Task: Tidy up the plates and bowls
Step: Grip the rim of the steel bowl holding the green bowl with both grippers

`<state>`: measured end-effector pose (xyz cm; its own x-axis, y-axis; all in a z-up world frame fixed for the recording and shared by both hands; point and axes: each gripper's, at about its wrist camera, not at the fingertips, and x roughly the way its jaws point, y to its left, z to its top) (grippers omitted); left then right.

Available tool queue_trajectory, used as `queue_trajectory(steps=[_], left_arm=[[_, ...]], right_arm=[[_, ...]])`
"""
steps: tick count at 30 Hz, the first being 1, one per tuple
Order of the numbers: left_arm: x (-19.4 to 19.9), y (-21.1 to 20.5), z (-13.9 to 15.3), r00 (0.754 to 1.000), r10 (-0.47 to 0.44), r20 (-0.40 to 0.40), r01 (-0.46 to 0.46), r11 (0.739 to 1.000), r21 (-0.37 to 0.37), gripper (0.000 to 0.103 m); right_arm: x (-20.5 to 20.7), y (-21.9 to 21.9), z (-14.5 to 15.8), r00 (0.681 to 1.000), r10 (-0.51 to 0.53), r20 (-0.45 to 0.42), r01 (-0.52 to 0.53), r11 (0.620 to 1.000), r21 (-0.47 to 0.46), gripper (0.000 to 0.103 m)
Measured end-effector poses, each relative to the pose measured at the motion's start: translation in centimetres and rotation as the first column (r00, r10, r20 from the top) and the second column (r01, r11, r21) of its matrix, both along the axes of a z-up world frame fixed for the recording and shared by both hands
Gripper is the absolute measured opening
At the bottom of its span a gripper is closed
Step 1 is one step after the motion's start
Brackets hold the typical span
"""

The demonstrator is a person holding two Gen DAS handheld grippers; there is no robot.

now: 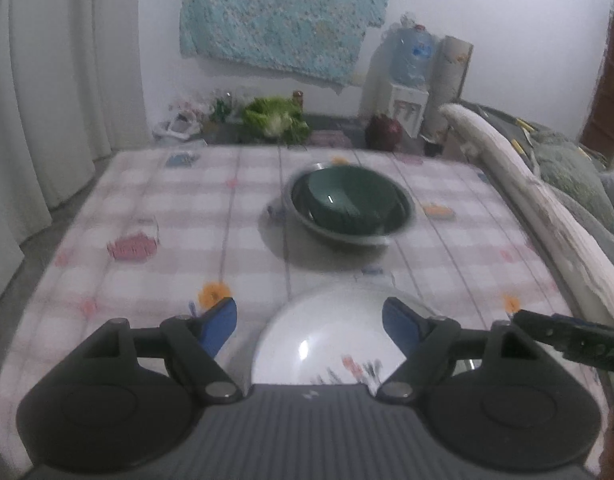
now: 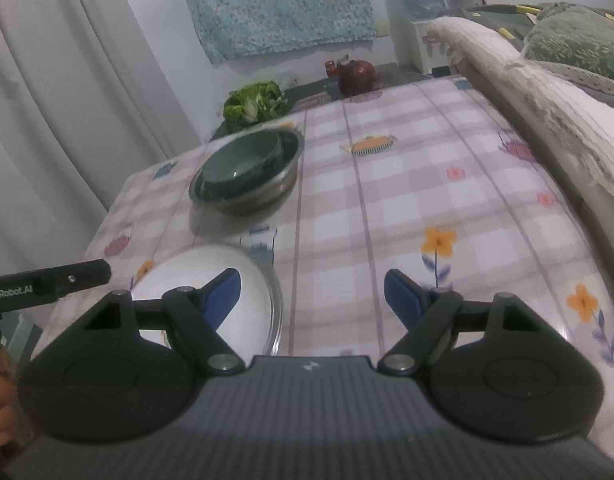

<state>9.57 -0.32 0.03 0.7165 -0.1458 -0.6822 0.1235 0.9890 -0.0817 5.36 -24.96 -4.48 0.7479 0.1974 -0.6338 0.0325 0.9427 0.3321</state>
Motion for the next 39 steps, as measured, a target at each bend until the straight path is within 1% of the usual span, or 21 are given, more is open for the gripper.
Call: queue_trajectory(steps=[5, 10, 12, 14, 15, 18, 20, 21, 22, 25, 27, 29, 35, 37, 39], left_arm=[[4.2, 0.5, 0.4, 1.000, 0.024, 0.019, -0.023, 1.000, -0.008, 0.082], [8.8, 0.6, -0.6, 0.999, 0.027, 0.030, -0.027, 1.000, 0.010, 0.081], [10.5, 0.5, -1.0, 0.999, 0.034, 0.030, -0.035, 0.999, 0.024, 0.080], [12.3, 0.3, -1.6, 0.999, 0.036, 0.026, -0.036, 0.999, 0.030, 0.078], [13.0, 0.3, -1.9, 0.999, 0.032, 0.022, -0.033, 0.999, 0.029, 0.077], [14.9, 0.0, -3.2, 1.000, 0.018, -0.007, -0.018, 0.999, 0.030, 0.071], [15.9, -0.4, -4.1, 0.999, 0.009, -0.039, -0.007, 0.999, 0.042, 0.060], [16.2, -0.6, -4.6, 0.999, 0.005, -0.053, -0.002, 0.999, 0.048, 0.058], [16.6, -0.7, -5.1, 0.998, 0.000, -0.068, 0.004, 0.999, 0.049, 0.053], [17.5, -0.9, -6.4, 0.995, -0.014, -0.103, 0.018, 0.999, 0.038, 0.047], [18.0, -0.9, -6.8, 0.994, -0.020, -0.110, 0.023, 0.999, 0.023, 0.043], [18.6, -0.8, -7.1, 0.992, -0.030, -0.122, 0.031, 1.000, 0.005, 0.036], [20.5, -0.2, -8.1, 0.988, -0.030, -0.151, 0.024, 0.999, -0.042, 0.033], [21.0, 0.1, -8.6, 0.984, -0.032, -0.172, 0.020, 0.997, -0.072, 0.034], [21.3, 0.2, -8.7, 0.983, -0.033, -0.178, 0.018, 0.996, -0.086, 0.033]], right_arm=[[4.6, -0.9, 0.9, 1.000, 0.024, 0.020, -0.025, 0.999, 0.025, 0.079], [10.1, -1.4, 1.3, 0.998, 0.054, 0.044, -0.056, 0.997, 0.048, 0.079], [12.5, -1.4, 1.0, 0.997, 0.064, 0.037, -0.066, 0.996, 0.057, 0.077], [14.6, -1.3, 0.5, 0.997, 0.074, 0.026, -0.076, 0.995, 0.060, 0.072], [15.7, -1.2, 0.2, 0.996, 0.082, 0.021, -0.083, 0.995, 0.056, 0.071], [18.4, -0.8, -1.0, 0.996, 0.094, -0.003, -0.094, 0.995, 0.040, 0.065], [19.6, -0.7, -1.8, 0.995, 0.101, -0.020, -0.100, 0.994, 0.041, 0.058], [20.1, -0.6, -2.2, 0.994, 0.106, -0.026, -0.104, 0.994, 0.040, 0.057], [20.6, -0.5, -2.6, 0.993, 0.110, -0.033, -0.109, 0.993, 0.039, 0.054], [21.8, -0.3, -3.6, 0.991, 0.121, -0.054, -0.119, 0.992, 0.034, 0.048], [22.4, -0.2, -4.2, 0.990, 0.125, -0.068, -0.122, 0.992, 0.036, 0.045], [23.1, -0.1, -4.8, 0.988, 0.132, -0.078, -0.128, 0.991, 0.044, 0.039], [25.0, 0.3, -6.0, 0.984, 0.151, -0.094, -0.145, 0.987, 0.072, 0.028], [25.5, 0.5, -6.3, 0.983, 0.155, -0.099, -0.147, 0.986, 0.078, 0.027], [25.9, 0.8, -6.7, 0.983, 0.152, -0.099, -0.145, 0.987, 0.074, 0.026]])
